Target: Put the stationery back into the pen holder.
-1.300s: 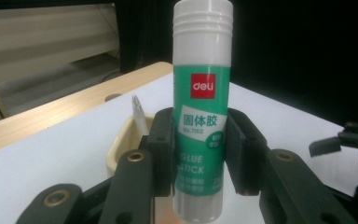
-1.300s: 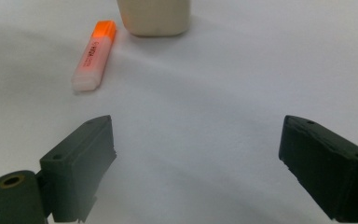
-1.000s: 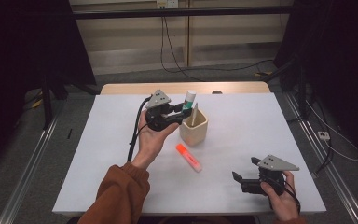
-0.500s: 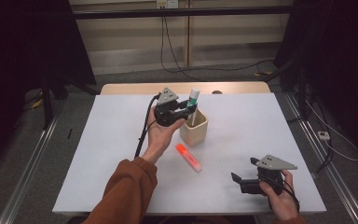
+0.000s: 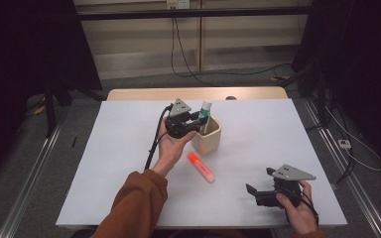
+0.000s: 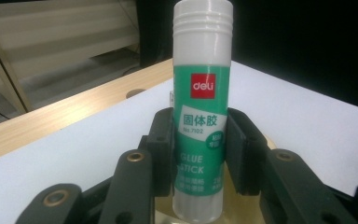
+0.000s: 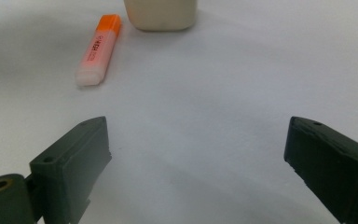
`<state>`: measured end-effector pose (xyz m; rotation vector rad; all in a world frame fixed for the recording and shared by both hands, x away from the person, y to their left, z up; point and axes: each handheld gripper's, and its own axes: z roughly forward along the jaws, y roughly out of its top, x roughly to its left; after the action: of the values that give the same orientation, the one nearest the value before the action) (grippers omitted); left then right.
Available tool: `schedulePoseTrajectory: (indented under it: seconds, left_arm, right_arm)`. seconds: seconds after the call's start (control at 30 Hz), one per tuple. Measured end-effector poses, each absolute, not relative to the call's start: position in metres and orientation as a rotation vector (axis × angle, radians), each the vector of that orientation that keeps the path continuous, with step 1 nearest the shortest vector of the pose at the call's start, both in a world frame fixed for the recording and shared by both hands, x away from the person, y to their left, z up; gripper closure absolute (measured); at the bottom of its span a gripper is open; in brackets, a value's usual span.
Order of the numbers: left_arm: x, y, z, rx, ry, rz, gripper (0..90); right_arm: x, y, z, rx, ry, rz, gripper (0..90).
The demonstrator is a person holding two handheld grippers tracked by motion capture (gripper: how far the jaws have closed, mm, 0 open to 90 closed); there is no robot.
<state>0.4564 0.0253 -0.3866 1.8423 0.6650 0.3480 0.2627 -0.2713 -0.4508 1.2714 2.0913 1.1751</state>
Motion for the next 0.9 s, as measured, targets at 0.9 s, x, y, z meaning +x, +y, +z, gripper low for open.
schedulePoseTrajectory:
  seconds: [0.9]
  left_arm:
    - [0.453,0.014,-0.395,1.909,0.629,0.328,47.1]
  right_arm:
    - [0.263,-0.269,-0.452,1.259,2.126,1.169,6.5]
